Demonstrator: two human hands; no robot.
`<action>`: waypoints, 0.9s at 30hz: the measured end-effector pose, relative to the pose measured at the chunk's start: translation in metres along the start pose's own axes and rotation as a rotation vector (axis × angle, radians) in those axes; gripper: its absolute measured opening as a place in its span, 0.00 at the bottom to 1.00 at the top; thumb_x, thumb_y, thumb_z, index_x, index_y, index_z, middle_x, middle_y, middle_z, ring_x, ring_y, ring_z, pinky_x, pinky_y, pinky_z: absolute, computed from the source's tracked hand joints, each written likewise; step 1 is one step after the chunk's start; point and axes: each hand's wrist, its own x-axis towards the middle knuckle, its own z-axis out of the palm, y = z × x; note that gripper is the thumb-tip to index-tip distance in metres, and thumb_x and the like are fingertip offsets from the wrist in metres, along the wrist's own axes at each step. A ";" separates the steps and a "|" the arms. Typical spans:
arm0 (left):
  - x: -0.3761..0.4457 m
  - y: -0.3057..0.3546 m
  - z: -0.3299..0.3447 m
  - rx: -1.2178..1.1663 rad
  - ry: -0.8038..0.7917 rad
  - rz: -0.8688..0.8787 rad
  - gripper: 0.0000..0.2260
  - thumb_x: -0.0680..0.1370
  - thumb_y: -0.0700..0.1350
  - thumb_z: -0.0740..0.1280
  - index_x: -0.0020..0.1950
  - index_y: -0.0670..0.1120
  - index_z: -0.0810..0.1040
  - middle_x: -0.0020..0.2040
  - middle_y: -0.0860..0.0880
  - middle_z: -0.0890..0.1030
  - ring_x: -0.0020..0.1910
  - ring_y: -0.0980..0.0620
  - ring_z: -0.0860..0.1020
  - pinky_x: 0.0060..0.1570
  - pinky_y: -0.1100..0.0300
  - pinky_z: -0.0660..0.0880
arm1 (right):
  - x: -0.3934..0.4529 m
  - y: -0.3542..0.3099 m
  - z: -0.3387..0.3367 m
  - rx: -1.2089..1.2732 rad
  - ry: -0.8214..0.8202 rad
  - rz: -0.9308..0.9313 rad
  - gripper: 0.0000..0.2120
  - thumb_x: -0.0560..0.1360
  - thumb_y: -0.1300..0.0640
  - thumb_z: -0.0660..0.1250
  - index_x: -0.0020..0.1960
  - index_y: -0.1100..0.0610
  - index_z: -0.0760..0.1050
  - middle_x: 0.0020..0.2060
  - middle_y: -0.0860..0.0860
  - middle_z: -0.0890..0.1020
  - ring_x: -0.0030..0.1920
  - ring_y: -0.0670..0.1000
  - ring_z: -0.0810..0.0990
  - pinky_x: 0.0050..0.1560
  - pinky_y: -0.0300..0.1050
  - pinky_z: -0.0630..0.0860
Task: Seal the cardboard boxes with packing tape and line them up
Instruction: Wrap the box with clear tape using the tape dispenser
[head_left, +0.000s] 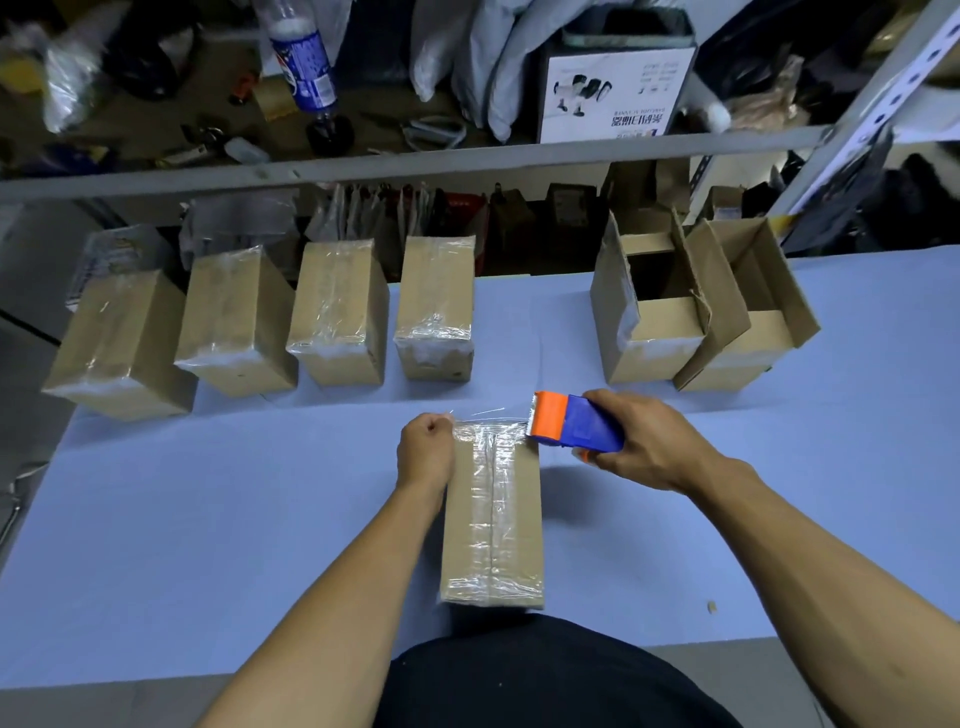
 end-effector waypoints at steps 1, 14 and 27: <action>-0.001 0.002 0.003 0.041 0.031 0.002 0.10 0.80 0.44 0.60 0.47 0.45 0.80 0.46 0.44 0.82 0.45 0.42 0.78 0.44 0.57 0.71 | 0.000 0.000 0.001 0.007 0.008 0.001 0.22 0.71 0.43 0.73 0.61 0.46 0.69 0.47 0.47 0.79 0.43 0.48 0.75 0.43 0.45 0.75; -0.037 0.009 0.007 0.391 0.283 0.464 0.21 0.81 0.48 0.59 0.73 0.42 0.68 0.73 0.43 0.68 0.73 0.43 0.65 0.69 0.50 0.64 | -0.005 -0.009 0.006 -0.079 -0.034 0.045 0.22 0.72 0.41 0.70 0.57 0.51 0.67 0.49 0.49 0.73 0.43 0.54 0.76 0.41 0.48 0.73; -0.056 -0.014 0.028 1.251 -0.232 0.795 0.40 0.72 0.61 0.47 0.80 0.43 0.42 0.78 0.48 0.35 0.76 0.52 0.32 0.75 0.49 0.35 | -0.019 0.029 -0.008 0.047 -0.144 -0.057 0.39 0.74 0.32 0.63 0.78 0.33 0.46 0.48 0.47 0.73 0.46 0.50 0.74 0.47 0.44 0.72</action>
